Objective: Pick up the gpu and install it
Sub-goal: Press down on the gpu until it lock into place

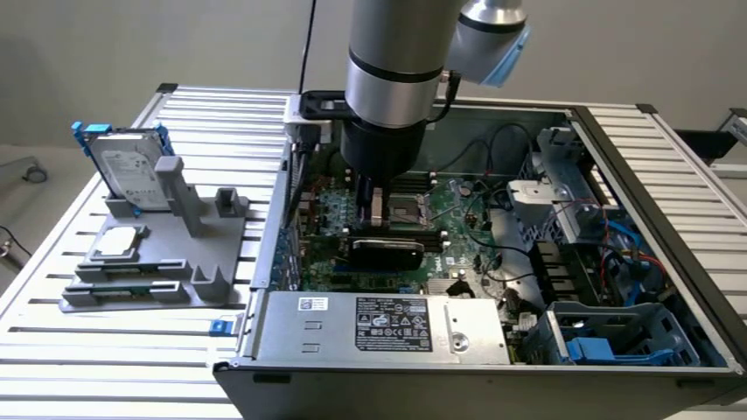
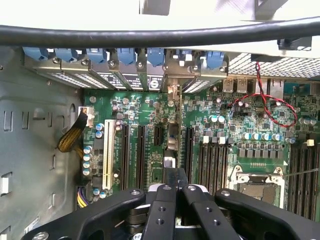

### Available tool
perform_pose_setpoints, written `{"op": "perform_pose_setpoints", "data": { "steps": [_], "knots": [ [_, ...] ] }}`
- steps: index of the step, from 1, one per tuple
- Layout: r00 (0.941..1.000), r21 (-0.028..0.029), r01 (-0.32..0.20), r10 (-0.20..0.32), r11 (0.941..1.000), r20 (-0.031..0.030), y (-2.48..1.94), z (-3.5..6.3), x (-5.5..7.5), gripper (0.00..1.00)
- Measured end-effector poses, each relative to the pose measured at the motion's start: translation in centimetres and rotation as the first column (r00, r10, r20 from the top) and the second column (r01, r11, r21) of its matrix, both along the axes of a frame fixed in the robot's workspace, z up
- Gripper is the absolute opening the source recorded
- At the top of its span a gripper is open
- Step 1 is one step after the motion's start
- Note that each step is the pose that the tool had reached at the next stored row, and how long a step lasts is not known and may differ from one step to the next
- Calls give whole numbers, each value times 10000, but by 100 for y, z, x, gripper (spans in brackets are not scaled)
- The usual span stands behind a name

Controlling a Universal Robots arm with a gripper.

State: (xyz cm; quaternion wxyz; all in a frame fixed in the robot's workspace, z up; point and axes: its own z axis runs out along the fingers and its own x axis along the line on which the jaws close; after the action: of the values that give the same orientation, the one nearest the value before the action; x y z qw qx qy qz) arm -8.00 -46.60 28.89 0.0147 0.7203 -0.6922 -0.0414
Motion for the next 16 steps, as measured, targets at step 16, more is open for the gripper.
{"op": "perform_pose_setpoints", "data": {
  "steps": [16],
  "knots": [
    [10000, -1, -3, 3, 10000, 30, 58, -54, -10, 11]
  ]
}}
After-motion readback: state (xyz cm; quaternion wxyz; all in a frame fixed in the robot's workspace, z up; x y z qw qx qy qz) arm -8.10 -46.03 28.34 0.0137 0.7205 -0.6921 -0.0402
